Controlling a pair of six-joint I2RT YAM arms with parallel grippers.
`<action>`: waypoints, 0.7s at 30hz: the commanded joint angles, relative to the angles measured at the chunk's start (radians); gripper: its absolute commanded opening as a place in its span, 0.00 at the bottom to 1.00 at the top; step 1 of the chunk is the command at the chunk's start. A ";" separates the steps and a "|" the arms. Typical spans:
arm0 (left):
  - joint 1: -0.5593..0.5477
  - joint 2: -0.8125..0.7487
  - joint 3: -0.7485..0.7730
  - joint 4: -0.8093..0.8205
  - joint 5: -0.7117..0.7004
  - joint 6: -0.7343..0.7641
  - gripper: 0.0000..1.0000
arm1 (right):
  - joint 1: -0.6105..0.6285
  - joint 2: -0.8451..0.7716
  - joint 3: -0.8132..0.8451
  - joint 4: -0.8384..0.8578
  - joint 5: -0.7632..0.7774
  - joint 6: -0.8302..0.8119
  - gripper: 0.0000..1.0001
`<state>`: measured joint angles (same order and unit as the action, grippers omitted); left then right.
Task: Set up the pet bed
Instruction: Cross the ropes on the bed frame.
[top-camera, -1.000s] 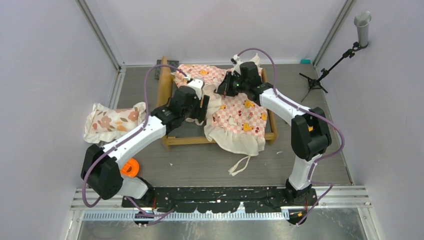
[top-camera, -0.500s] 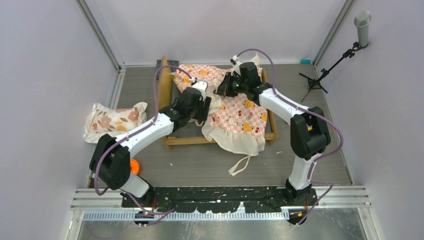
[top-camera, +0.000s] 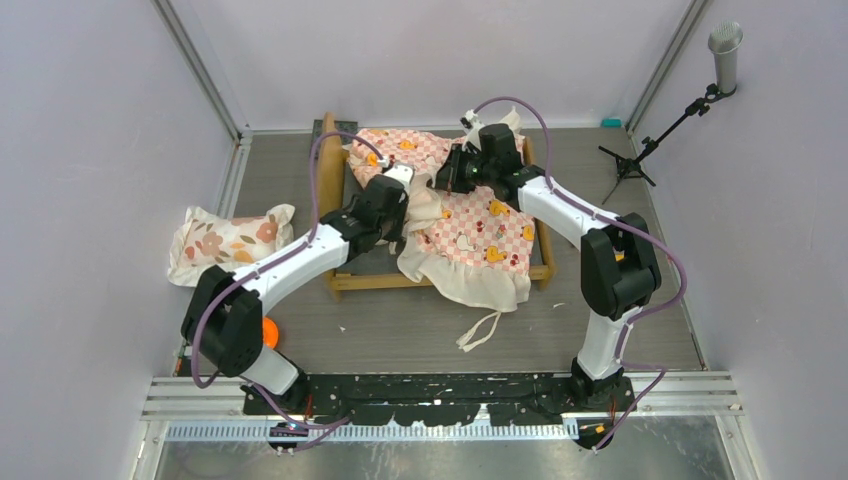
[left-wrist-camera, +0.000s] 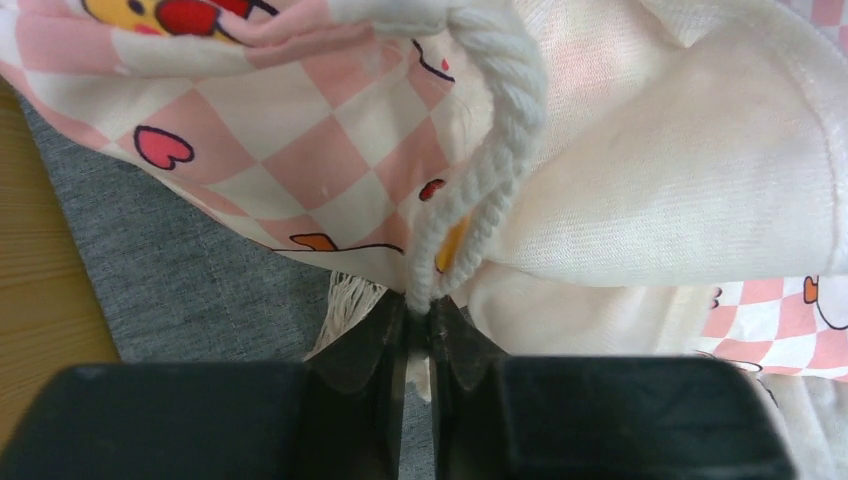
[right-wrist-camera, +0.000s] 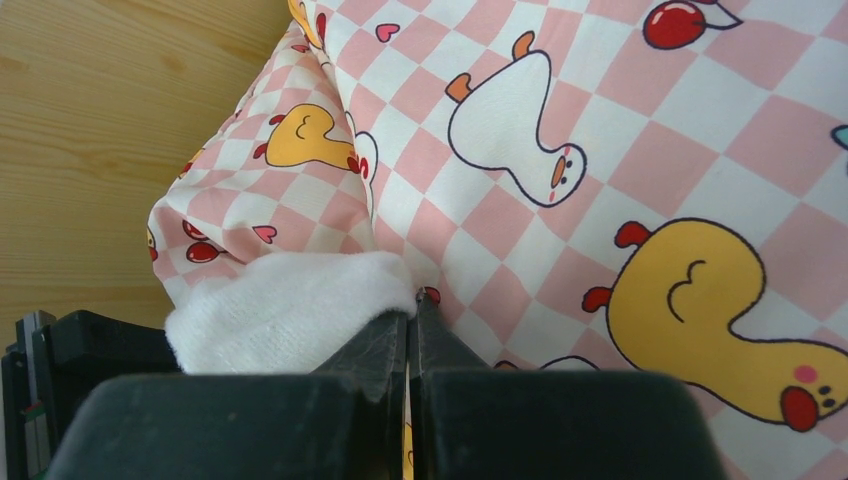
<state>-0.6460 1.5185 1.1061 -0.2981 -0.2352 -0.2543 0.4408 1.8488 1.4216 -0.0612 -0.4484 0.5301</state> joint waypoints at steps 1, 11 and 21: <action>-0.004 -0.044 0.057 -0.061 -0.019 0.000 0.10 | -0.009 -0.003 0.042 0.015 -0.007 -0.008 0.01; -0.002 -0.123 0.146 -0.208 -0.053 0.003 0.00 | -0.008 -0.016 0.032 0.014 -0.009 -0.015 0.01; -0.001 -0.156 0.224 -0.354 -0.053 0.029 0.01 | -0.009 -0.019 0.031 0.011 -0.011 -0.015 0.01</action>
<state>-0.6460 1.4075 1.2800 -0.5625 -0.2668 -0.2497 0.4412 1.8488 1.4216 -0.0612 -0.4679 0.5293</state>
